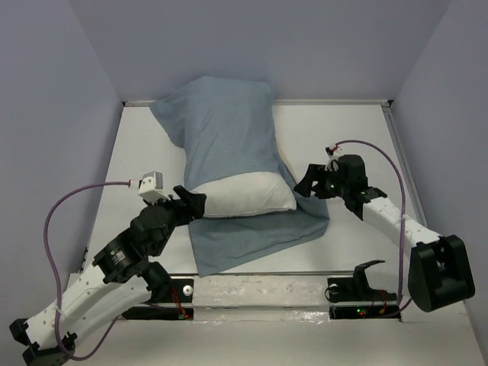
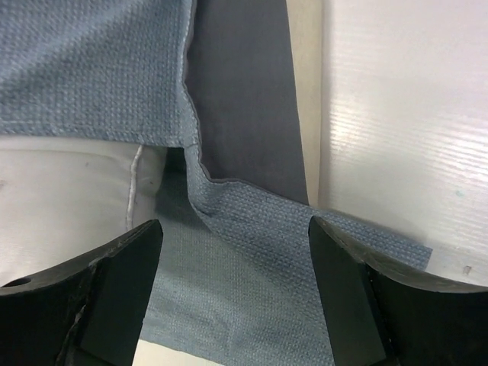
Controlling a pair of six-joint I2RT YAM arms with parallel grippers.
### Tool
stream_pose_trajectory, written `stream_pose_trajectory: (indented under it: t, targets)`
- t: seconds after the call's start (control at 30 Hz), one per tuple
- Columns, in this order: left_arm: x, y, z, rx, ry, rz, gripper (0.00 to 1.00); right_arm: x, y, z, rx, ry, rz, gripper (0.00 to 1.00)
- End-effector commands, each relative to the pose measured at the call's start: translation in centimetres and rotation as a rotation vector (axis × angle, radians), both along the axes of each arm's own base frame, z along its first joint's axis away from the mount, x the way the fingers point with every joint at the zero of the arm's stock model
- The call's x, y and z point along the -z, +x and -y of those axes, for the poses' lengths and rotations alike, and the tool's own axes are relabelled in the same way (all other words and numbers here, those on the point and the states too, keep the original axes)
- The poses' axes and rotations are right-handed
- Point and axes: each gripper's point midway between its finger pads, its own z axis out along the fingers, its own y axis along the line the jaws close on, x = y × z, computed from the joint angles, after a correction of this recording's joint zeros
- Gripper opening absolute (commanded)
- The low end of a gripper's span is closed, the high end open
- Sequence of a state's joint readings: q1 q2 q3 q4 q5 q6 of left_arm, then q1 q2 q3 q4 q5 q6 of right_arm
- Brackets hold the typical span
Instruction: Put the pillow into the pillowcase
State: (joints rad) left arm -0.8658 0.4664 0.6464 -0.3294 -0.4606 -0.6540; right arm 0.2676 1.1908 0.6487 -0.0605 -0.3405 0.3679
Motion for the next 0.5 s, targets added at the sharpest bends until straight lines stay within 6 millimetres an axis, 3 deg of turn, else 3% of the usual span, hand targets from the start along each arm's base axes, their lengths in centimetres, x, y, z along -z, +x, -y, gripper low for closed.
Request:
stream_pose_trajectory:
  t: [0.0, 0.07, 0.17, 0.3, 0.4, 0.47]
  targets:
    - [3.2, -0.1, -5.8, -0.320, -0.058, -0.115, 0.75, 0.5, -0.2, -0.9, -0.077, 0.016, -0.003, 0.82]
    - [3.9, 0.2, -7.1, -0.418, -0.080, -0.129, 0.67, 0.9, -0.4, -1.2, -0.090, 0.029, -0.015, 0.74]
    - [5.0, 0.2, -8.0, -0.490, -0.085, -0.160, 0.65, 1.3, -1.2, -1.4, -0.104, 0.048, -0.034, 0.64]
    - [6.1, 0.0, -9.1, -0.557, -0.111, -0.196, 0.62, 0.4, -1.2, -1.6, -0.102, 0.077, -0.001, 0.53]
    - [6.8, 0.5, -9.0, -0.553, -0.105, -0.197, 0.52, 0.0, -1.3, -1.7, -0.105, 0.087, 0.011, 0.40]
    - [7.9, 2.5, -7.0, -0.447, -0.022, -0.220, 0.52, -0.2, -1.5, -1.8, -0.108, 0.097, 0.015, 0.40]
